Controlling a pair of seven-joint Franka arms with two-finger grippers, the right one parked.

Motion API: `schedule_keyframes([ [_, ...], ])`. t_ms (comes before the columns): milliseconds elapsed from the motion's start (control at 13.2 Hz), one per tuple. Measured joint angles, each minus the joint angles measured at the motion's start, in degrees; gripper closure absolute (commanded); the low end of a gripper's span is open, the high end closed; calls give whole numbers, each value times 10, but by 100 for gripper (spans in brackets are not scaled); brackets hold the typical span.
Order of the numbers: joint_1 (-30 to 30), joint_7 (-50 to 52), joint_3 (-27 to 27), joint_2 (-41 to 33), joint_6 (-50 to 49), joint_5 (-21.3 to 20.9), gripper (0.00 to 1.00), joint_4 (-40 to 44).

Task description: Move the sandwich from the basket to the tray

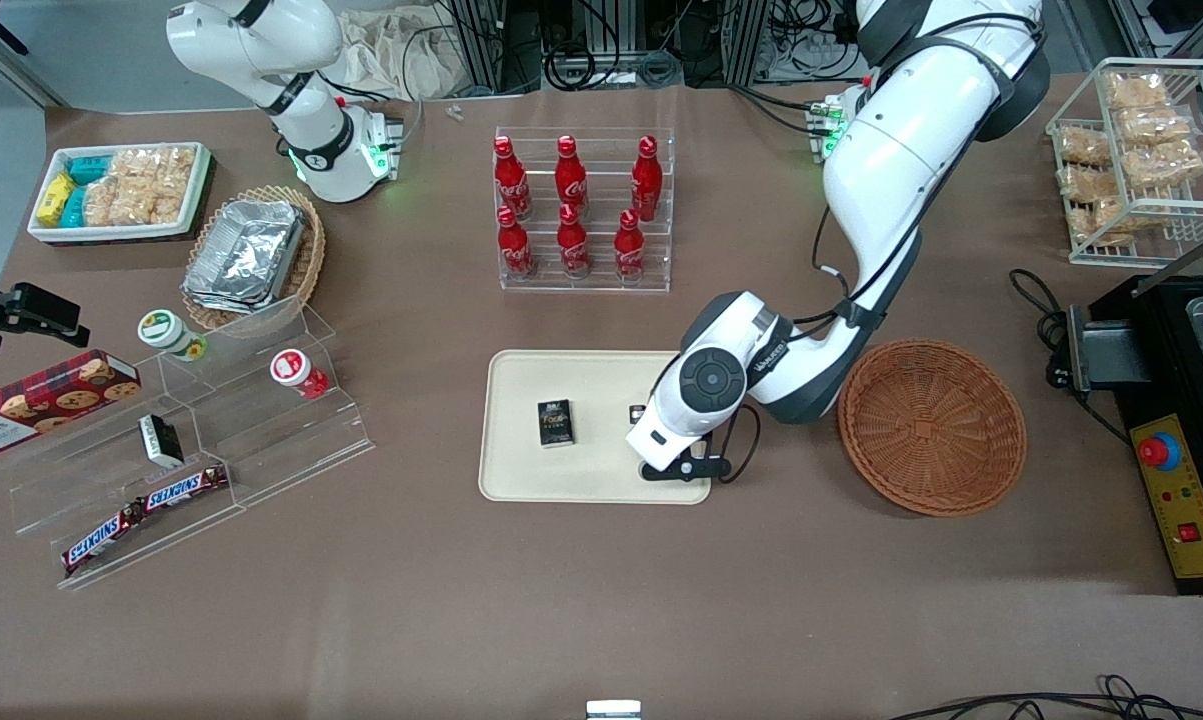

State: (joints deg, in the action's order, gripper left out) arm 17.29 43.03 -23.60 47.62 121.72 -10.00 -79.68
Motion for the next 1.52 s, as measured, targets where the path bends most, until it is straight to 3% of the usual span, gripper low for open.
schedule_keyframes([
  [228, -3, 0, 1, -8, -12, -1, 0, 12],
  [532, -28, -8, 2, -106, -160, -1, 0, 25],
  [759, -87, -64, 2, -211, -207, 4, 0, -27],
  [1063, -199, -207, 5, -343, -240, 79, 0, -115],
  [1367, -284, -346, 10, -385, -269, 82, 0, -124],
  [1519, -308, -386, 14, -382, -271, 61, 0, -105],
])
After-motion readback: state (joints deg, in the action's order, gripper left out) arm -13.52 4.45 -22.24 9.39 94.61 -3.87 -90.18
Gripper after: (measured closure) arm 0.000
